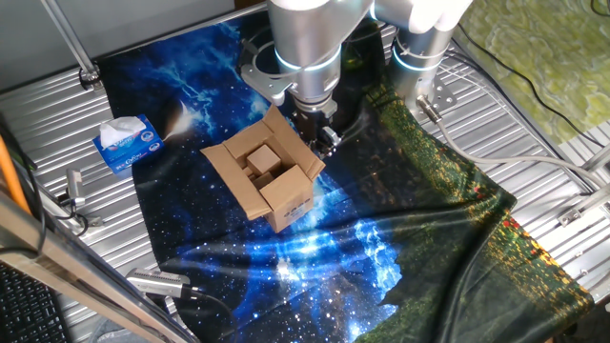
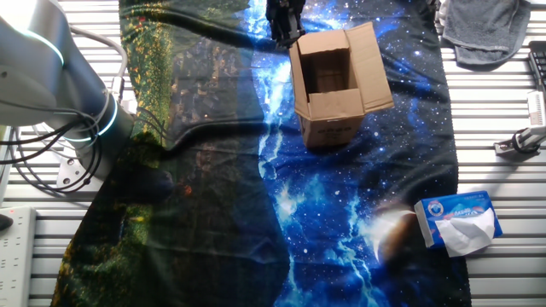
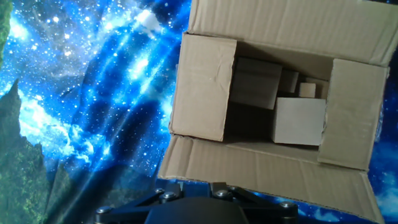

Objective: Cover the box

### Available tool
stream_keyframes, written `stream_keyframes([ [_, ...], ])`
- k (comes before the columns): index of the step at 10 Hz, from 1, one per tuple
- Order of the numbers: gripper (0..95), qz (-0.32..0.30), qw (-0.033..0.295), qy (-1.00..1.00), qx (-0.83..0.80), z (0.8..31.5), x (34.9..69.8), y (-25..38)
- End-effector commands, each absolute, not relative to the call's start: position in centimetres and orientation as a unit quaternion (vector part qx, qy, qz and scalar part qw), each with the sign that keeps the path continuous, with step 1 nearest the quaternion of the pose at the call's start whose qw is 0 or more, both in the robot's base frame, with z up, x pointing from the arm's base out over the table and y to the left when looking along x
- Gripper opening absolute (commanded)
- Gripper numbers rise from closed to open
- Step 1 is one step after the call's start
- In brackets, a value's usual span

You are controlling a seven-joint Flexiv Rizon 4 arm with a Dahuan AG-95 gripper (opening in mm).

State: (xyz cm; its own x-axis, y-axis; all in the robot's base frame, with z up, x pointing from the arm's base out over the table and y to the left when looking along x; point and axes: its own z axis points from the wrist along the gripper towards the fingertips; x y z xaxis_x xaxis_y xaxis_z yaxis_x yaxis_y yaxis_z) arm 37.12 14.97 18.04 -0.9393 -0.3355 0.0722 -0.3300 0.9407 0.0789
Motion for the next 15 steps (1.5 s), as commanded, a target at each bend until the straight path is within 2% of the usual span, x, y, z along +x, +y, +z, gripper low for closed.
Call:
stream_keyframes([
  [1, 19.0, -0.033, 0.044, -0.983, 0.175, 18.03, 37.12, 14.95],
  [15, 19.0, -0.029, 0.057, -0.991, 0.122, 18.03, 37.12, 14.95],
])
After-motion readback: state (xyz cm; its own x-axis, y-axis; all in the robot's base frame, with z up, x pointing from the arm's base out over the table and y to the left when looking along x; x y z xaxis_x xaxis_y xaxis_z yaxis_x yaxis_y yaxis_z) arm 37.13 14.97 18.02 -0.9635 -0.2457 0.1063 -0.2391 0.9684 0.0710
